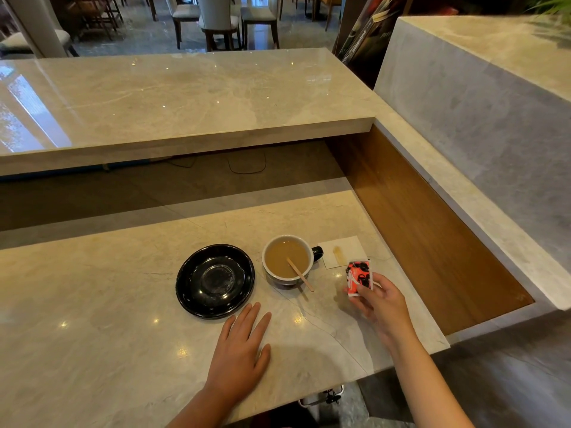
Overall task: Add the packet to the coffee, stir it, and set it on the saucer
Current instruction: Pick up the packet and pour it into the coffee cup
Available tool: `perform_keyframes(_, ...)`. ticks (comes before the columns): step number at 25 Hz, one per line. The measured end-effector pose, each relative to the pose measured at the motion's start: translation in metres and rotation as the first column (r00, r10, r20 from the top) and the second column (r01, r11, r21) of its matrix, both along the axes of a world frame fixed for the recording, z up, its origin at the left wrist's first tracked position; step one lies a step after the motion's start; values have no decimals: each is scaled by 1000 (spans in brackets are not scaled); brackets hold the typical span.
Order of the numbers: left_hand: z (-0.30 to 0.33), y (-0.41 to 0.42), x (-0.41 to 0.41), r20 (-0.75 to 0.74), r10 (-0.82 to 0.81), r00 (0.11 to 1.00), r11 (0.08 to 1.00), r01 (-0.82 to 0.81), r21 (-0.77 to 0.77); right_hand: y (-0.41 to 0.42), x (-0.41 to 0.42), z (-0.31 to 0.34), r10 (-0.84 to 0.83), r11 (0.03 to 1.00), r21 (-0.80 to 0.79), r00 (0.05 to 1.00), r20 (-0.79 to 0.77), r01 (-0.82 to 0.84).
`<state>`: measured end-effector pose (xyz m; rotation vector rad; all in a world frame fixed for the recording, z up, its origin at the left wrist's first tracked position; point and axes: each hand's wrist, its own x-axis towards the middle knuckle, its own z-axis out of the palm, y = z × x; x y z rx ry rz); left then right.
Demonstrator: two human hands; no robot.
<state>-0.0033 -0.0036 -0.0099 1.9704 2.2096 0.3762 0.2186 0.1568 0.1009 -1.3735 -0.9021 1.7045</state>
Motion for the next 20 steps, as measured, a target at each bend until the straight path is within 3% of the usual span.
perform_keyframes(2, 0, 0, 0, 0, 6, 1000, 1000, -6, -10, 2, -13, 8, 38, 998, 42, 998, -49, -36)
perform_keyframes(9, 3, -1, 2, 7, 3, 1000, 1000, -3, 11, 15, -53, 28, 128, 911, 330, 932, 339, -246)
perform_keyframes(15, 4, -1, 2, 12, 14, 1000, 1000, -14, 4, 19, -68, 36, 47, 700, 522, 762, 646, -486)
perform_keyframes(20, 4, 0, 1, 15, 15, 1000, 1000, -15, 12, 24, -72, 32, -87, 466, 534, 564, 821, -706)
